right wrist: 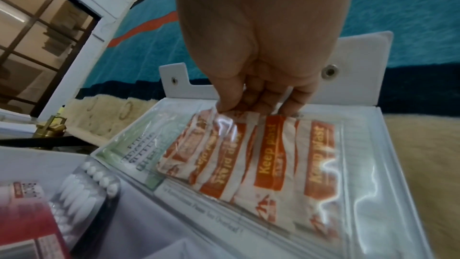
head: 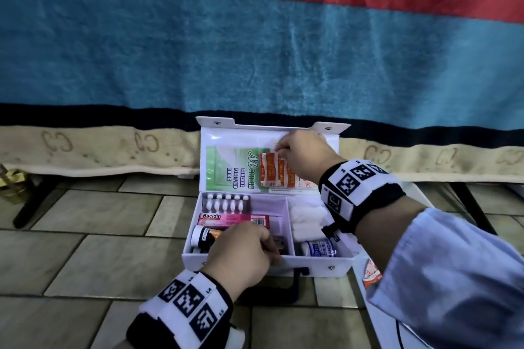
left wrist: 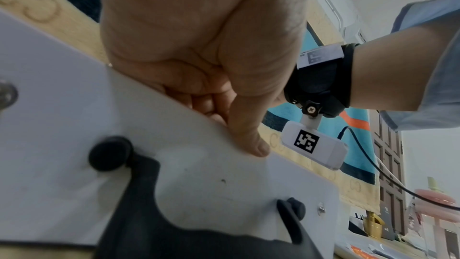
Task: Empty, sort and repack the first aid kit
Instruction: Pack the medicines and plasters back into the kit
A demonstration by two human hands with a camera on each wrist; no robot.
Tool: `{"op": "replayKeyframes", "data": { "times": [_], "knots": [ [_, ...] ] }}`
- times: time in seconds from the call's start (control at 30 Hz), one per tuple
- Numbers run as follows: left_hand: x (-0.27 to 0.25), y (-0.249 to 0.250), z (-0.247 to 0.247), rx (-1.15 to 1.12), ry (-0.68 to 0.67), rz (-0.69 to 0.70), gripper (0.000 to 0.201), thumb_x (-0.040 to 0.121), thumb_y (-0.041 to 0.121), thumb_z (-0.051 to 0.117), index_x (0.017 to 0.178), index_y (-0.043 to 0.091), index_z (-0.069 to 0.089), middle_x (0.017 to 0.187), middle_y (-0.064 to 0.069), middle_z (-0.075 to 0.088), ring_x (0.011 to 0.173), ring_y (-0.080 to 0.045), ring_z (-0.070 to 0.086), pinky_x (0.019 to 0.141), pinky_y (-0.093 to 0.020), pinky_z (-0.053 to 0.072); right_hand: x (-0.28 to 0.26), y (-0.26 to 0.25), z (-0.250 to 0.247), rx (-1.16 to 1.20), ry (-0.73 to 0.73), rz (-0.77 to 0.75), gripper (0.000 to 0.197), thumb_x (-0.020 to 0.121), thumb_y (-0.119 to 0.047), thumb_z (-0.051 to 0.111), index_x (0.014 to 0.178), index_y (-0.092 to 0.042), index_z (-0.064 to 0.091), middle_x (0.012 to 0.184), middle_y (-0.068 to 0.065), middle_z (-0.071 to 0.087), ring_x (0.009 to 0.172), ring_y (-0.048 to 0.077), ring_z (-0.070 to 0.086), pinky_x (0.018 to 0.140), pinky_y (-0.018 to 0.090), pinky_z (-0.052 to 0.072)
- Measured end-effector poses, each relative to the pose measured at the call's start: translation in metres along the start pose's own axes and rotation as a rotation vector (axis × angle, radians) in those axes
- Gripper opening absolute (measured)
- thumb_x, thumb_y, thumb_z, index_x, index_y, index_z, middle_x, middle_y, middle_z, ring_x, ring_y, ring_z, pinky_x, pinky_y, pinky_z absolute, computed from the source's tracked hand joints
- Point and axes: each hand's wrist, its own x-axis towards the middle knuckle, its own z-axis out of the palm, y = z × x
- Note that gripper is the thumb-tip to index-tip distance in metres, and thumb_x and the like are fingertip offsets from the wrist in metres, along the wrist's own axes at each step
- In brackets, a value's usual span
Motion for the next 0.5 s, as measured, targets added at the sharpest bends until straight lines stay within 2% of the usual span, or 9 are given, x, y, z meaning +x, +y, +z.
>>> {"op": "replayKeyframes", "data": {
  "times": [0.07,0.13,0.23,0.3,0.37,0.47,0.5],
  "knots": [
    [0.000,0.001,0.000,-0.004,-0.005,-0.005,0.022,0.074,0.040,0.075,0.058,0.034,0.060,0.072,0.014,0.062,0.077,-0.012,0.062,0.063,-0.021,0.045,-0.003,0.001,-0.001,0.056,0.000,0.017,0.027,0.093,-0.009,0.050,0.108,-0.023,0.068,0.108,-0.004,0.070,0.105,0.019,0.060,0.105,0.039,0.038],
    [0.001,0.001,0.000,-0.012,-0.006,-0.002,0.025,0.075,0.036,0.075,0.056,0.033,0.059,0.066,0.015,0.061,0.073,-0.010,0.061,0.062,-0.021,0.046,-0.010,0.004,-0.005,0.083,0.017,0.008,0.032,0.091,-0.008,0.051,0.118,-0.023,0.063,0.115,0.000,0.068,0.110,0.021,0.059,0.103,0.040,0.041],
    [0.002,0.001,0.001,-0.051,-0.030,0.000,0.026,0.075,0.031,0.076,0.054,0.029,0.061,0.058,0.014,0.059,0.058,-0.007,0.057,0.060,-0.023,0.047,-0.027,0.013,-0.016,0.133,0.058,-0.006,0.030,0.092,-0.016,0.056,0.121,-0.021,0.061,0.121,-0.002,0.064,0.111,0.017,0.058,0.098,0.031,0.045],
    [0.002,0.001,0.000,-0.059,-0.037,0.001,0.026,0.075,0.029,0.077,0.054,0.028,0.061,0.058,0.013,0.061,0.057,-0.007,0.058,0.057,-0.021,0.045,-0.044,0.022,-0.025,0.209,0.101,-0.037,0.027,0.090,-0.018,0.060,0.117,-0.019,0.065,0.119,-0.002,0.065,0.100,0.012,0.060,0.086,0.017,0.044],
    [0.002,0.002,0.000,-0.033,-0.024,0.010,0.027,0.074,0.029,0.077,0.053,0.028,0.060,0.060,0.015,0.061,0.062,-0.005,0.058,0.056,-0.020,0.040,-0.066,0.035,-0.034,0.281,0.133,-0.059,0.021,0.087,-0.013,0.064,0.107,-0.015,0.070,0.109,0.000,0.068,0.085,0.008,0.058,0.072,0.006,0.040],
    [0.002,0.003,0.000,-0.006,-0.017,0.020,0.027,0.073,0.030,0.078,0.053,0.029,0.060,0.062,0.017,0.061,0.068,-0.004,0.058,0.057,-0.021,0.038,-0.107,0.067,-0.044,0.336,0.152,0.025,0.014,0.085,-0.007,0.067,0.097,-0.009,0.073,0.095,0.004,0.071,0.075,0.009,0.059,0.067,0.002,0.039],
    [0.002,0.003,0.000,-0.004,-0.015,0.020,0.027,0.073,0.029,0.079,0.053,0.030,0.060,0.064,0.017,0.062,0.069,-0.006,0.059,0.057,-0.021,0.038,-0.122,0.079,-0.047,0.329,0.147,0.082,0.013,0.084,-0.008,0.067,0.095,-0.011,0.073,0.090,0.004,0.071,0.072,0.005,0.059,0.065,0.001,0.039]
  ]
}}
